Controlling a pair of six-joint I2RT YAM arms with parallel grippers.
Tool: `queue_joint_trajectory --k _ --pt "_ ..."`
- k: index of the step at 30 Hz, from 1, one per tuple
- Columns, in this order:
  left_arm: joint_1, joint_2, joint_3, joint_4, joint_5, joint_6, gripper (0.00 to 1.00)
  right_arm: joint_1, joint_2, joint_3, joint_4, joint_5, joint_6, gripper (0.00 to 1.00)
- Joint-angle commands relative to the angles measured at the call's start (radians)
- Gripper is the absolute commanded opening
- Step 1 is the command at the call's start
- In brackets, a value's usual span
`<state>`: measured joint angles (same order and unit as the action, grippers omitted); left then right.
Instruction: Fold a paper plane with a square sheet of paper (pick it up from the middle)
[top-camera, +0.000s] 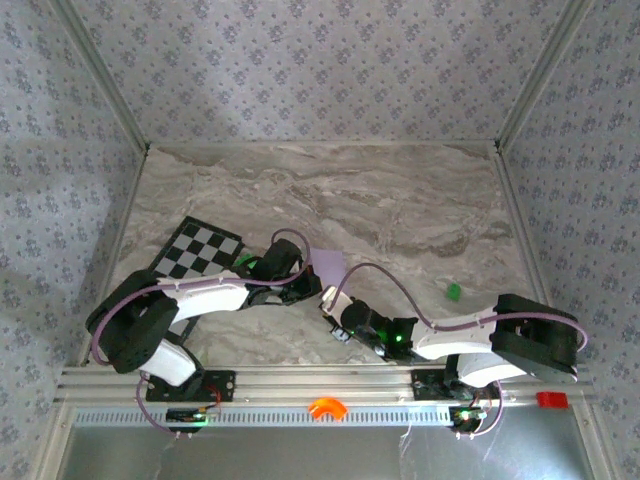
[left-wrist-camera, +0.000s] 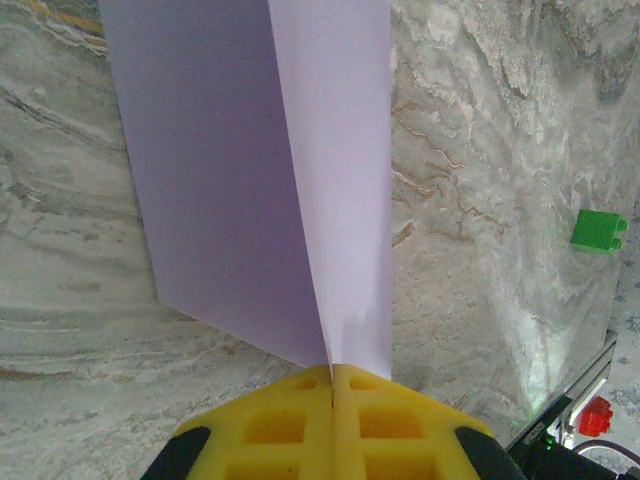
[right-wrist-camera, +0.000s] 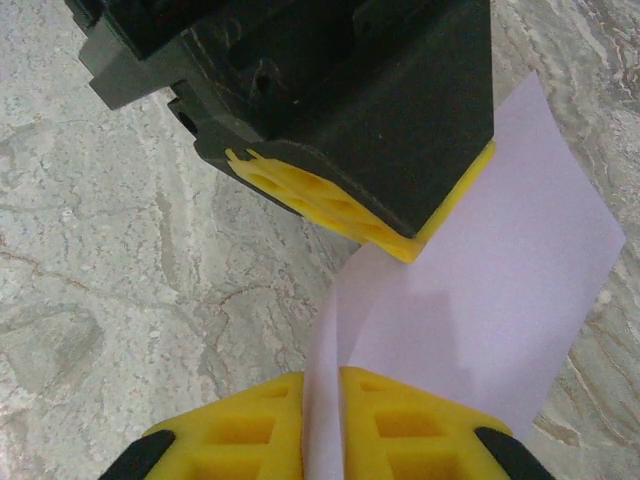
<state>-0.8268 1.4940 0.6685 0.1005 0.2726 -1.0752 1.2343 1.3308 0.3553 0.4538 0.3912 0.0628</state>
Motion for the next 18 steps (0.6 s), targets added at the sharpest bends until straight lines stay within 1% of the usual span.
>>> queue_joint_trajectory --k 1,7,10,11,12,14,17,18 --pt "-0.006 0.002 0.005 -0.013 -0.014 0.008 0.03 -0.006 -0.014 -0.018 0.014 -0.017 0.007 0.14" --pt "-0.006 -0.006 0.001 -0.009 -0.016 0.008 0.03 -0.015 -0.018 -0.017 0.000 -0.033 0.007 0.05" --pt "-0.005 -0.015 0.000 -0.014 -0.024 0.008 0.06 -0.020 -0.021 -0.014 -0.004 -0.048 0.012 0.00" --pt "-0.005 -0.021 0.000 -0.017 -0.027 0.008 0.08 -0.022 -0.021 -0.011 -0.006 -0.053 0.016 0.00" --pt "-0.006 -0.026 -0.001 -0.021 -0.030 0.009 0.11 -0.024 -0.021 -0.008 -0.012 -0.060 0.021 0.00" --pt "-0.003 -0.041 -0.001 -0.045 -0.046 0.018 0.20 -0.031 -0.026 -0.002 -0.030 -0.091 0.040 0.00" --pt "0.008 -0.076 -0.001 -0.104 -0.084 0.029 0.34 -0.058 -0.046 0.023 -0.094 -0.178 0.059 0.00" --pt "0.013 -0.089 -0.002 -0.122 -0.095 0.033 0.36 -0.072 -0.055 0.036 -0.132 -0.210 0.077 0.00"
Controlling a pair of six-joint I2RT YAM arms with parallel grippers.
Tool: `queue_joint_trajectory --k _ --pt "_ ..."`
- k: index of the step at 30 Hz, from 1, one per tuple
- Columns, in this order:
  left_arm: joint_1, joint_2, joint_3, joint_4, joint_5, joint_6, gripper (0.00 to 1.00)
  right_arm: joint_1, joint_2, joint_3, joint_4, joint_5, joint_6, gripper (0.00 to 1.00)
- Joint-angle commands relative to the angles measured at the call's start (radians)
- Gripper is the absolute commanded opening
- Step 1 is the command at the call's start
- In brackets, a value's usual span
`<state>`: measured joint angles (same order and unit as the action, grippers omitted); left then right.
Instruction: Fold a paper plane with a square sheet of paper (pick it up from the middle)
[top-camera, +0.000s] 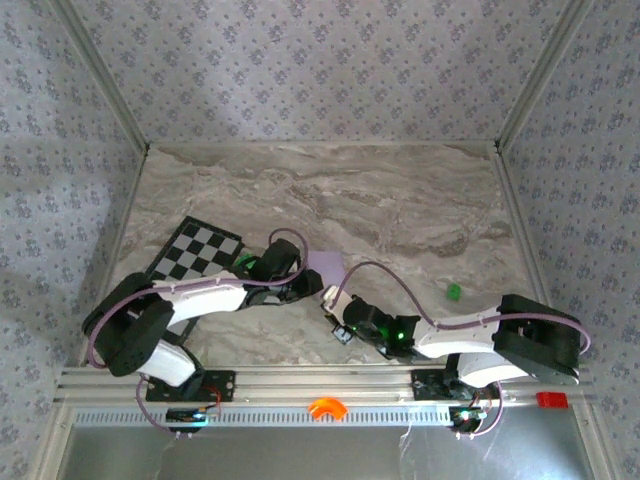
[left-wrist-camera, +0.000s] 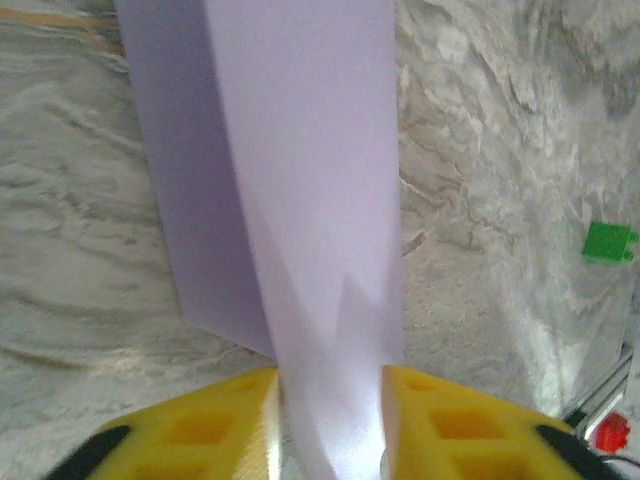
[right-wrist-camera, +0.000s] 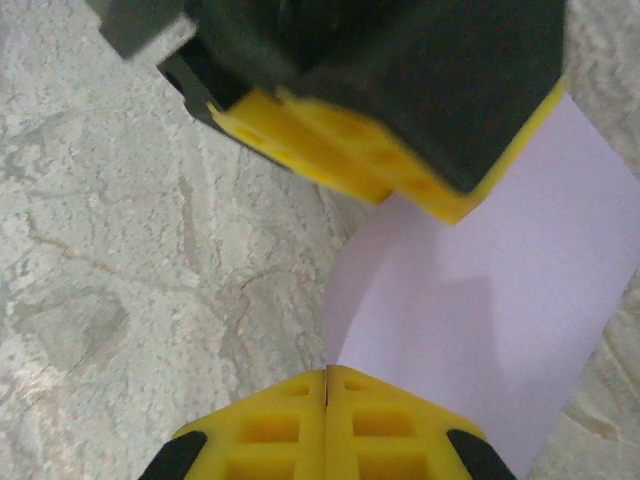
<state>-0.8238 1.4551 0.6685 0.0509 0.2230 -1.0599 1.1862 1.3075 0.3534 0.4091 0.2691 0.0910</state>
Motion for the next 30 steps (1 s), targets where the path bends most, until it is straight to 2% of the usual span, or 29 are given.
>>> queue_joint_trajectory --k 1,3,7,14,21,26,30 --pt "0.016 -0.068 -0.006 -0.090 -0.057 0.021 0.39 -0.046 -0.041 0.059 -0.136 -0.150 0.072 0.00" --pt "0.031 -0.099 -0.013 -0.109 -0.068 0.030 0.42 -0.104 -0.053 0.096 -0.216 -0.279 0.127 0.00" --pt "0.066 -0.141 -0.030 -0.110 -0.053 0.049 0.34 -0.218 -0.050 0.136 -0.276 -0.533 0.248 0.00" --pt "0.102 -0.123 0.016 -0.111 0.010 0.094 0.23 -0.313 0.016 0.177 -0.266 -0.746 0.412 0.00" --pt "0.131 -0.020 0.118 -0.130 0.078 0.162 0.18 -0.336 0.085 0.179 -0.213 -0.800 0.449 0.00" --pt "0.133 0.126 0.230 -0.158 0.131 0.216 0.08 -0.360 0.106 0.152 -0.172 -0.809 0.465 0.00" --pt "0.133 0.217 0.280 -0.161 0.139 0.230 0.05 -0.382 0.104 0.121 -0.126 -0.817 0.484 0.00"
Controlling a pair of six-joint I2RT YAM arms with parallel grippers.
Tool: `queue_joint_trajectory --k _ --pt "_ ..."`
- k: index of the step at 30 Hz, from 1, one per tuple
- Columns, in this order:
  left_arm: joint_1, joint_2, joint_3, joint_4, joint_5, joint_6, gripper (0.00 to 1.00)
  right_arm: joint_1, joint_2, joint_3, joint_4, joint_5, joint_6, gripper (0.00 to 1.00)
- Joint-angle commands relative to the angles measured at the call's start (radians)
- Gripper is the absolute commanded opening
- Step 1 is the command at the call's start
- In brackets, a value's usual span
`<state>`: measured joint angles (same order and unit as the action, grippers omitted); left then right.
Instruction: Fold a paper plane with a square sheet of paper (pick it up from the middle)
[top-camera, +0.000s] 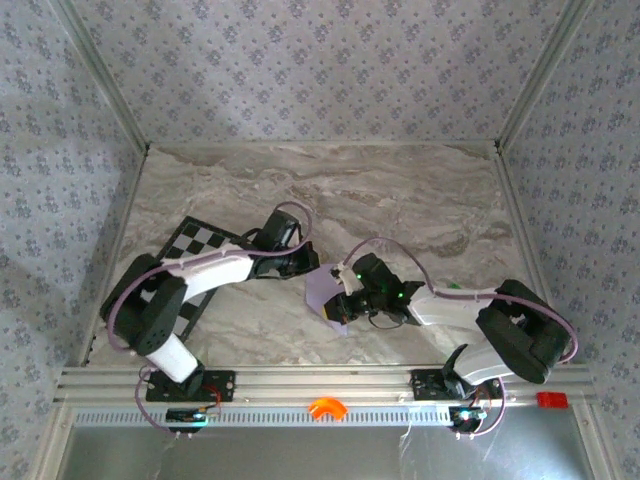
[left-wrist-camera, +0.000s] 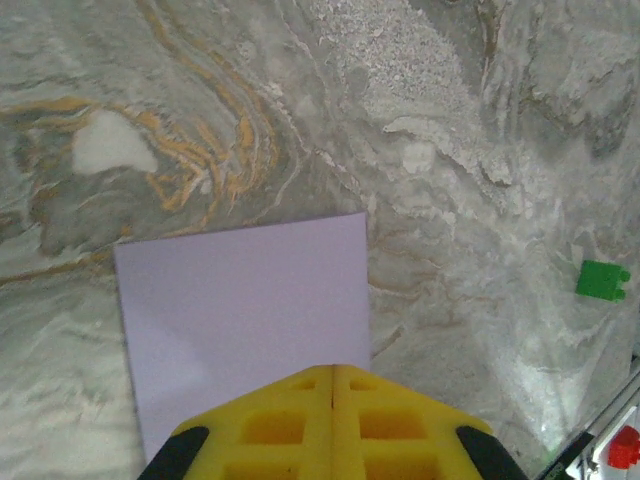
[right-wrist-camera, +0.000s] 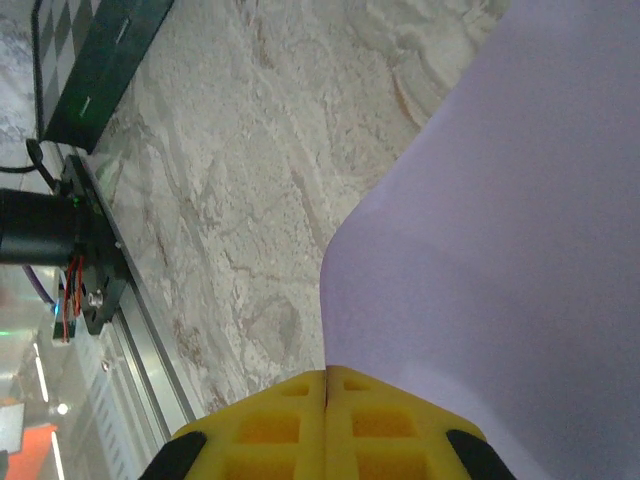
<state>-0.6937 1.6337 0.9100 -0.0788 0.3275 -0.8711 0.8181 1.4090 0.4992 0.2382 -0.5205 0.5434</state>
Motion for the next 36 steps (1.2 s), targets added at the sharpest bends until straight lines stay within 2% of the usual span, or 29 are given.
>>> queue_joint_trajectory --k 1,8,17,26,36 --pt "0.003 0.057 0.047 -0.028 0.040 0.044 0.05 -0.019 0.003 -0.031 0.055 -0.029 0.034 0.00" --pt "0.002 0.163 0.071 0.026 0.099 0.054 0.04 -0.033 0.013 -0.049 0.080 -0.035 0.036 0.00" --pt "0.001 0.250 0.054 -0.009 0.089 0.095 0.02 -0.064 0.031 -0.055 0.100 -0.076 0.025 0.00" --pt "-0.002 0.246 0.038 -0.019 0.069 0.104 0.01 -0.141 0.070 -0.039 0.050 -0.111 -0.029 0.00" --pt "-0.008 0.244 0.036 -0.010 0.065 0.086 0.01 -0.176 0.118 0.005 -0.008 -0.102 -0.090 0.00"
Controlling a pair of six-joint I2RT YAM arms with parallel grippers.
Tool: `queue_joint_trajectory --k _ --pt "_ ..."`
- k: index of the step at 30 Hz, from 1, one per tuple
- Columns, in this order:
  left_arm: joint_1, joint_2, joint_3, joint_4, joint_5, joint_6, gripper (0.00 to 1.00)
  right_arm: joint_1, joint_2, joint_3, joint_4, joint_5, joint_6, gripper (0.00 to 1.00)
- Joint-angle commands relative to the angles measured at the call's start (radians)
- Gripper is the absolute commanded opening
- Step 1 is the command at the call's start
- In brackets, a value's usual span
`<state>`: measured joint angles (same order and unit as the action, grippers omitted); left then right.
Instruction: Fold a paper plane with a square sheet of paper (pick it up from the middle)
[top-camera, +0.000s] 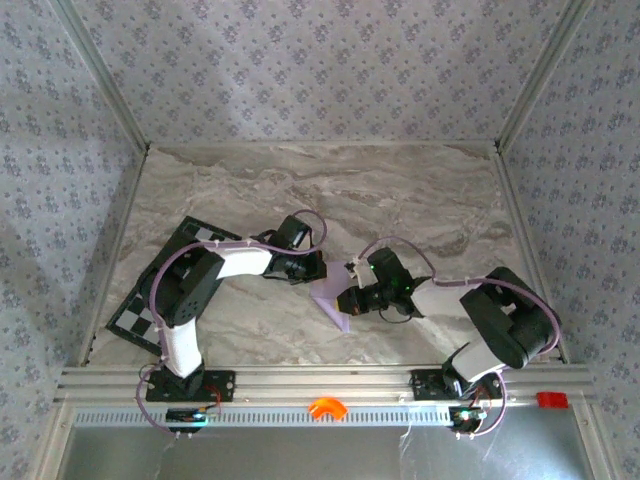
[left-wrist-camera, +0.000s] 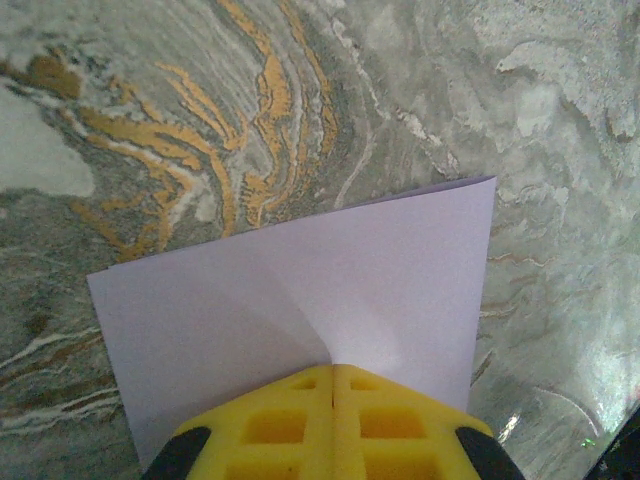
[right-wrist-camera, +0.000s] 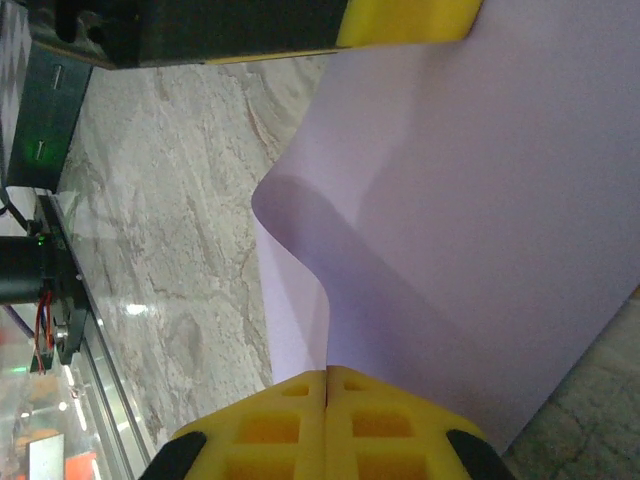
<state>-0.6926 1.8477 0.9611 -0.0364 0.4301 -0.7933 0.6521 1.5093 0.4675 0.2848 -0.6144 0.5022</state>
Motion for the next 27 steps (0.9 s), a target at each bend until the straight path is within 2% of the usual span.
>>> queue_joint_trajectory --k 1,8,27 --pt "-0.012 0.030 -0.017 -0.049 -0.039 0.006 0.01 -0.012 0.022 0.045 -0.067 -0.007 -0.058 0.00" --pt "-0.016 0.031 -0.019 -0.041 -0.042 -0.002 0.01 -0.021 0.033 0.078 -0.122 -0.002 -0.101 0.00" --pt "-0.019 0.022 -0.032 -0.040 -0.053 -0.007 0.01 -0.025 0.056 0.086 -0.102 0.032 -0.097 0.00"
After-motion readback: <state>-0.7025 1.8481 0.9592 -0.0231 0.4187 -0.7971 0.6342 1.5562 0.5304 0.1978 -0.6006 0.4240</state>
